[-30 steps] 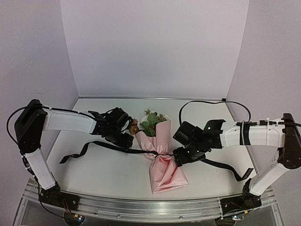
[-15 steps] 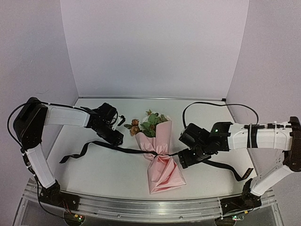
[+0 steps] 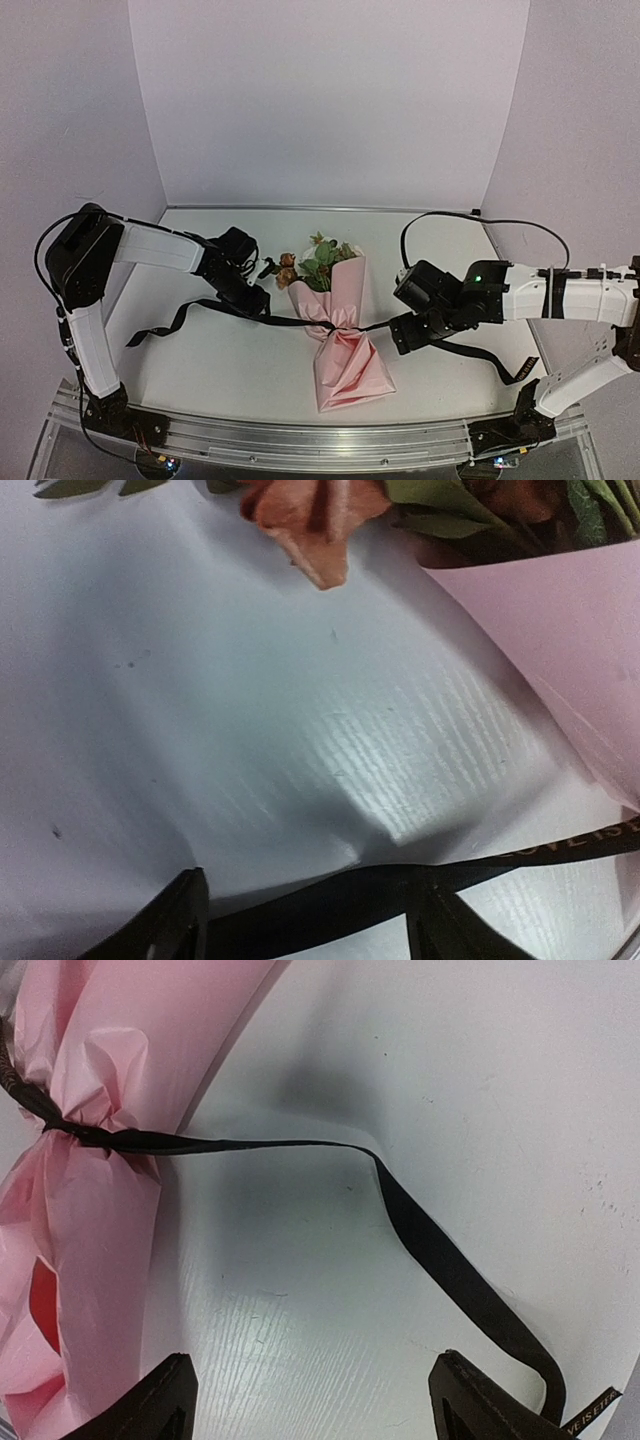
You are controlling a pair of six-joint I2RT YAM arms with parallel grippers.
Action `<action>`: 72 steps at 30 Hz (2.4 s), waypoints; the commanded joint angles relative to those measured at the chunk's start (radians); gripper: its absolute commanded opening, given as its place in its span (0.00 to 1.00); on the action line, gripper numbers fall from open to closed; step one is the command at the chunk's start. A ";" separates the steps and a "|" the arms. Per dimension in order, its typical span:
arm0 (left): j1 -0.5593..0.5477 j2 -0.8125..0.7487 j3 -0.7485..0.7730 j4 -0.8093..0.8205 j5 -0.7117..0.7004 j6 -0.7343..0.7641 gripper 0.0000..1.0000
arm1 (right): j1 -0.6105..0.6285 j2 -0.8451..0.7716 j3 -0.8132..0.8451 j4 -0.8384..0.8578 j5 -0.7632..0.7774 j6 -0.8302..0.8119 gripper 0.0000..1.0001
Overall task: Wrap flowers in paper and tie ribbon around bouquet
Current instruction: Cross the half-tied ribbon over the folded bouquet.
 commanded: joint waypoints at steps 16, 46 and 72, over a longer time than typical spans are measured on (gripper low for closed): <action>-0.222 -0.156 -0.048 0.052 -0.048 -0.212 0.28 | -0.005 0.022 0.078 -0.028 0.081 -0.043 0.82; -0.264 -0.125 -0.171 0.062 -0.195 0.365 0.54 | -0.006 -0.062 0.006 -0.029 0.097 -0.047 0.82; -0.356 -0.182 0.170 0.168 0.219 0.162 0.00 | -0.091 -0.096 -0.048 0.013 -0.124 0.027 0.72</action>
